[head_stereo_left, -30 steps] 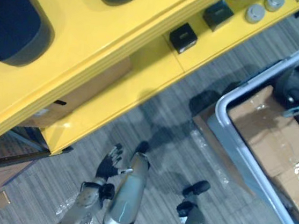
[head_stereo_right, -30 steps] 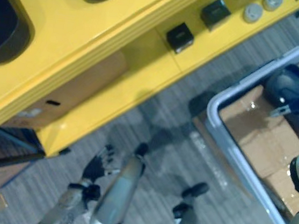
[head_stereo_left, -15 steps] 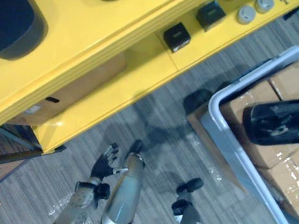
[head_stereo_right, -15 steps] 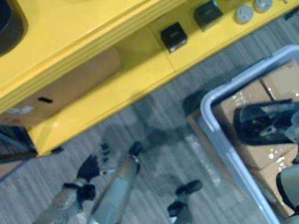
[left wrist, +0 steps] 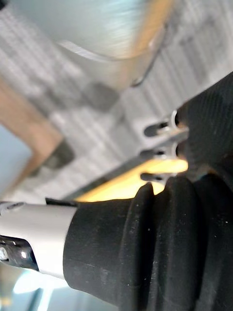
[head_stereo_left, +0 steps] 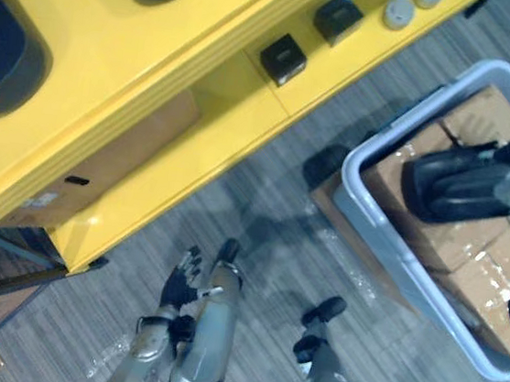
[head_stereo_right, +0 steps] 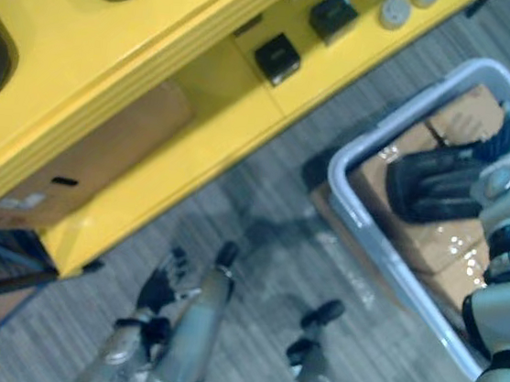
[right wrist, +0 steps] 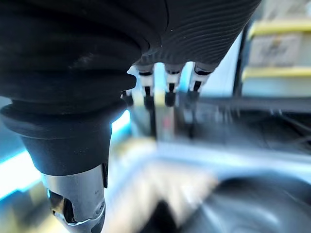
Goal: Walk over and take plastic housings, then place them on the shelf
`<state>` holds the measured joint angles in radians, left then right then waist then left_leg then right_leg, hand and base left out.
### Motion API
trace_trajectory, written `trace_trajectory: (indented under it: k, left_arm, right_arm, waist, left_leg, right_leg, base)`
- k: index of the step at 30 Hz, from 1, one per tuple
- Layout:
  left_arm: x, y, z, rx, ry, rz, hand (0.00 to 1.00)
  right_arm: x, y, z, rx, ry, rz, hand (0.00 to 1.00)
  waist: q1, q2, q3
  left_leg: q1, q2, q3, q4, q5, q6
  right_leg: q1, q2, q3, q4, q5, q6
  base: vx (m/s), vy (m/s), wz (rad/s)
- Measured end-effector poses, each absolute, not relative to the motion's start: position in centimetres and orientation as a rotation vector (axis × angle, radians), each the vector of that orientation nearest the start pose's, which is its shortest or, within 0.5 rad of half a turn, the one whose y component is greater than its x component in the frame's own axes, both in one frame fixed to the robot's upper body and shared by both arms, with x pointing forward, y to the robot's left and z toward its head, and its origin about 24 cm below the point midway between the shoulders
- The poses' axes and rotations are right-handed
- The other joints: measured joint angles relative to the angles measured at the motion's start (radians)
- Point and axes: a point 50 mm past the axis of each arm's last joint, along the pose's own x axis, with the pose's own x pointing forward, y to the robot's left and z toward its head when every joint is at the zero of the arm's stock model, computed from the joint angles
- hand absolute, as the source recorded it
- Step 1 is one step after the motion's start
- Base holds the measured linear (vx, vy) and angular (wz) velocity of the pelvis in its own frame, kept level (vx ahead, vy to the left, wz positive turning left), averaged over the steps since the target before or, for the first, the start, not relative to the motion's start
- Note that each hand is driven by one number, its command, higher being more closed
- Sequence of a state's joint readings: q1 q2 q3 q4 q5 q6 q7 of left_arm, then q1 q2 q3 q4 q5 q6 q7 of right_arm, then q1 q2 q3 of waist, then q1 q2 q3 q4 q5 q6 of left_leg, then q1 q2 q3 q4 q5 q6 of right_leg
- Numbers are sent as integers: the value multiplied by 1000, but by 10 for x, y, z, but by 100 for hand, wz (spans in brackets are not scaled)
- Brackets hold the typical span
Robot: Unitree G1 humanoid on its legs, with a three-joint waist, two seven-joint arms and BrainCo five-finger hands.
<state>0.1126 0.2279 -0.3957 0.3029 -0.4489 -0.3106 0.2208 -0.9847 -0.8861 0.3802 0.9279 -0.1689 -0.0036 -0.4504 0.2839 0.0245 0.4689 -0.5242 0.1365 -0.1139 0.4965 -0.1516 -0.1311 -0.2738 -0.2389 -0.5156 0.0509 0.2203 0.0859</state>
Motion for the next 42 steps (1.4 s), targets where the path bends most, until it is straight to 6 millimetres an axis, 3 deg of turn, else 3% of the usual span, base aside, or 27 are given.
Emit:
trace_trajectory:
  k: [3,8,11,14,17,20,24,27,32,35,42]
  left_arm:
    - [203,139,-34,-147,202,2,0]
    - [212,130,-18,-97,118,-52,0]
    - [227,118,-3,-88,51,-86,0]
    - [243,104,13,-87,-5,-115,0]
    - [255,80,29,-121,-53,-155,0]
    - [258,62,36,-146,-68,-200,0]
    - [256,38,37,-142,-41,-269,0]
    - [251,25,30,-136,1,-315,0]
    - [239,8,17,-112,61,-411,0]
    - [236,7,12,-107,86,-420,0]
    - [224,6,-4,-115,162,-413,0]
  right_arm:
    - [358,-326,226,-925,-265,-711,0]
    - [343,-296,149,-616,-170,-672,0]
    - [337,-283,113,-470,-51,-662,0]
    - [338,-266,91,-352,22,-643,0]
    - [343,-263,75,-292,113,-687,0]
    - [353,-260,79,-247,130,-710,0]
    - [371,-252,103,-154,76,-737,0]
    - [379,-249,115,-101,51,-746,0]
    - [385,-247,134,-31,-24,-771,0]
    - [389,-244,151,-4,-99,-776,0]
    - [388,-240,162,11,-186,-812,0]
  waist:
    - [-36,-8,-4]
    - [-124,-51,-11]
    - [-161,-52,-11]
    - [-190,-47,-11]
    - [-193,-33,-9]
    - [-191,-5,-10]
    - [-179,79,-7]
    - [-164,111,-9]
    - [-156,121,-5]
    - [-142,134,-2]
    - [-134,140,-6]
  left_leg:
    - [28,10,28,2,-8,2]
    - [129,30,119,-18,-26,7]
    - [163,42,169,-18,-38,8]
    - [181,52,205,-18,-46,5]
    - [190,53,219,-15,-48,1]
    - [187,50,219,-14,-49,0]
    - [176,42,203,-17,-50,0]
    - [176,27,197,-30,-45,5]
    - [173,7,181,-34,-37,10]
    - [172,6,178,-32,-38,11]
    - [173,5,174,-29,-38,11]
  right_leg:
    - [1,0,28,12,-14,-18]
    - [25,2,115,11,-16,-16]
    - [27,6,161,2,-11,-6]
    - [27,13,186,-21,5,3]
    - [27,14,193,-38,30,1]
    - [27,12,192,-44,36,8]
    - [27,8,183,-44,42,17]
    - [27,-4,174,-44,43,18]
    - [32,-23,159,-38,42,19]
    - [33,-25,157,-35,40,21]
    - [34,-26,154,-26,34,23]
  base:
    - [-59,71,-33]
    - [-35,51,-43]
    - [-37,58,-46]
    - [-30,33,-39]
    - [-9,27,-17]
    - [3,23,1]
    - [14,45,10]
    - [11,53,10]
    - [-5,63,13]
    - [-41,65,2]
    - [-22,49,1]
